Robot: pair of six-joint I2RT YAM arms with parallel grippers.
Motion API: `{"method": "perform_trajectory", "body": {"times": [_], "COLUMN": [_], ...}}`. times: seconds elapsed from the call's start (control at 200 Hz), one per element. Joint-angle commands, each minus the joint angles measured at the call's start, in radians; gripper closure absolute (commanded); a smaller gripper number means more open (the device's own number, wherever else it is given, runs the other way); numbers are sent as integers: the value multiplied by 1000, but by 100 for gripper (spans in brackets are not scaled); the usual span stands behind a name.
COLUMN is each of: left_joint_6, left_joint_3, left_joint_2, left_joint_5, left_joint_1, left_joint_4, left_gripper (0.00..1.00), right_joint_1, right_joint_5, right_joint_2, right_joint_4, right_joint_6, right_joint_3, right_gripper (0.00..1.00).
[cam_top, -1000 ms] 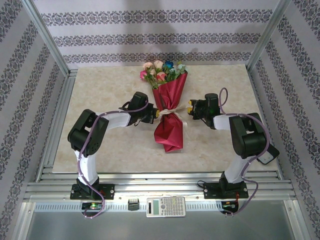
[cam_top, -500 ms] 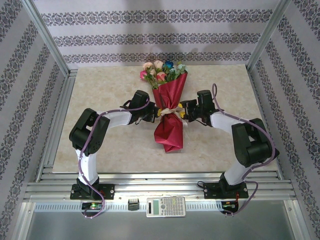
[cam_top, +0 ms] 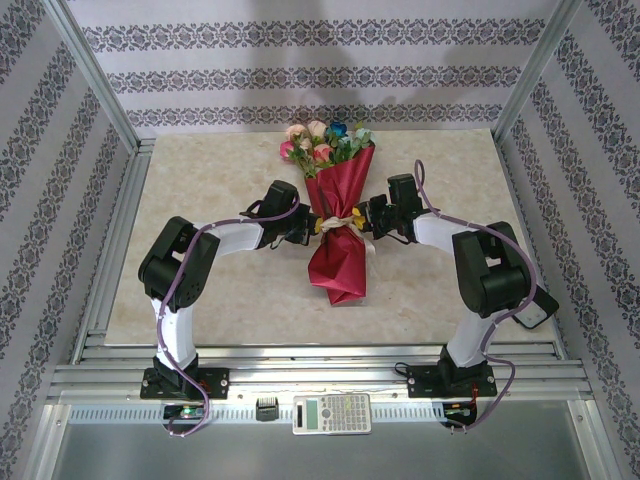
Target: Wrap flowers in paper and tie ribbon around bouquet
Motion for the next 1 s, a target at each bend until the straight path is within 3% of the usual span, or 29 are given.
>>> {"method": "perform_trajectory", "body": {"times": [0.0,0.33,0.525,0.994], "left_joint_6": [19,18,20,62], "left_joint_3": [24,24,26,2], "left_joint_2": [14,10,8,-37], "left_joint_5": [8,8,6,-8], "left_joint_1": [-2,-2,-2,18], "left_joint_4": [-21,-24,-25,-81], "left_gripper": [100,100,100,100], "right_joint_1": [8,9,6,-49], "right_joint_5": [3,20,36,66], "right_joint_2": [18,44,24,-41], "right_joint_4": [-15,-21,-37,-69], "right_joint_6": [-17,-22,-26,-52], "right_joint_3": [17,47,44,2], "right_gripper": [76,84,100,100]}}
